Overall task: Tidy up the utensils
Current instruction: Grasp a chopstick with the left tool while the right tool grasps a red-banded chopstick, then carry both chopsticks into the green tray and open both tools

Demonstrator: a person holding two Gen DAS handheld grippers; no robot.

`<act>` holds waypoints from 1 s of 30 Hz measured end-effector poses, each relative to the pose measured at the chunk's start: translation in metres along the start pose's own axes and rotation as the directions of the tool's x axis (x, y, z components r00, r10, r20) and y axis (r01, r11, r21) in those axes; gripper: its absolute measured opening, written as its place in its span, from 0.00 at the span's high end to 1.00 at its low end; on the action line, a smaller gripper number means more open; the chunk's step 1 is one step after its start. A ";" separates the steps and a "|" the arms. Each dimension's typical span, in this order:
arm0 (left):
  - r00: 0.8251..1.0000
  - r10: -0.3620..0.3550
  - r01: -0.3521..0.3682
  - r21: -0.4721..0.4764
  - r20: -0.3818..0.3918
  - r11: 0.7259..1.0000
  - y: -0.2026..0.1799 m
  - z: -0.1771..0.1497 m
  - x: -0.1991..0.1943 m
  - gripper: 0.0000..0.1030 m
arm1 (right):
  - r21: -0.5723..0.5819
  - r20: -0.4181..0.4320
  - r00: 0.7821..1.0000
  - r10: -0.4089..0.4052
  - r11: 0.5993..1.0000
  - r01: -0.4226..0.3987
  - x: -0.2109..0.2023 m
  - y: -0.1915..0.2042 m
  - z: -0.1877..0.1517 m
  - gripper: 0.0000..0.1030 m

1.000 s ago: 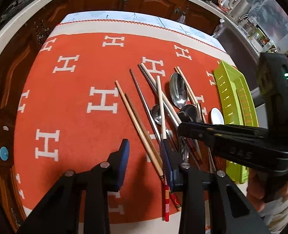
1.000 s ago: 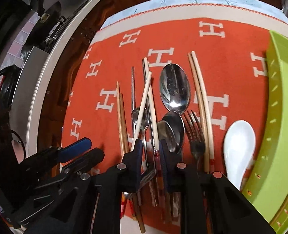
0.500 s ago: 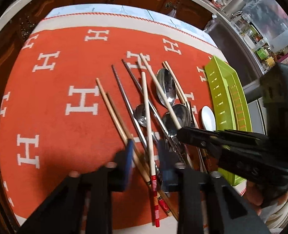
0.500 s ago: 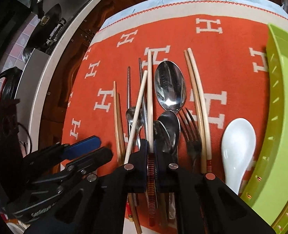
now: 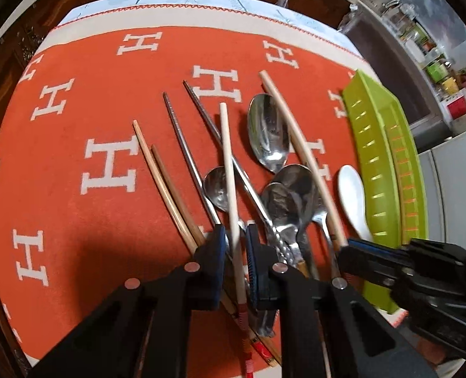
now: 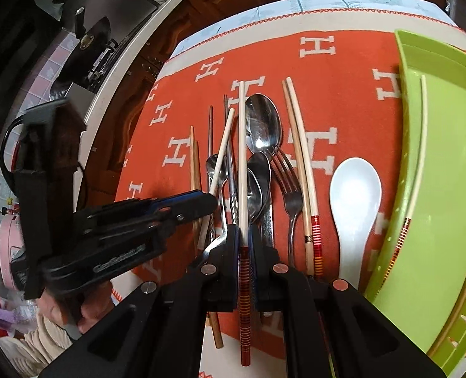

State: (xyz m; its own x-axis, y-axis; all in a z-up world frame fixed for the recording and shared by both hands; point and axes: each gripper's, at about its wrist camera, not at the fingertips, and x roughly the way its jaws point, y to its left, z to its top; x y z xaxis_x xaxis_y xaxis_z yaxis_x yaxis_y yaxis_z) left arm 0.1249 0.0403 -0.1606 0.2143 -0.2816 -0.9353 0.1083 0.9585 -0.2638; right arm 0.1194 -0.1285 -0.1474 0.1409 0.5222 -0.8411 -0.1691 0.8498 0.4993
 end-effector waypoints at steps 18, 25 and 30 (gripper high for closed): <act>0.997 -0.034 0.040 -0.081 0.064 0.996 -0.013 -0.002 -0.028 0.97 | 0.030 0.083 0.995 0.050 0.998 -0.053 -0.046 -0.010 -0.021 0.94; 0.981 -0.181 0.184 -0.045 0.063 0.982 -0.045 0.001 -0.062 0.97 | 0.122 0.148 0.987 0.053 0.990 -0.072 -0.085 -0.043 -0.038 0.94; 0.975 -0.212 0.212 0.004 0.061 0.977 -0.090 0.016 -0.061 0.97 | 0.231 0.207 0.978 -0.004 0.972 -0.045 -0.113 -0.081 -0.050 0.94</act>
State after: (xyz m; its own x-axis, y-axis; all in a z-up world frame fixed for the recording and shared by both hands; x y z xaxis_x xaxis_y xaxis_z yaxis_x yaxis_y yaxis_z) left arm 0.1173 -0.0299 -0.0763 0.2455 -0.4803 -0.8421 0.1555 0.8769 -0.4548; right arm 0.0680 -0.2604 -0.1034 0.3399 0.5228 -0.7817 0.0547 0.8188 0.5714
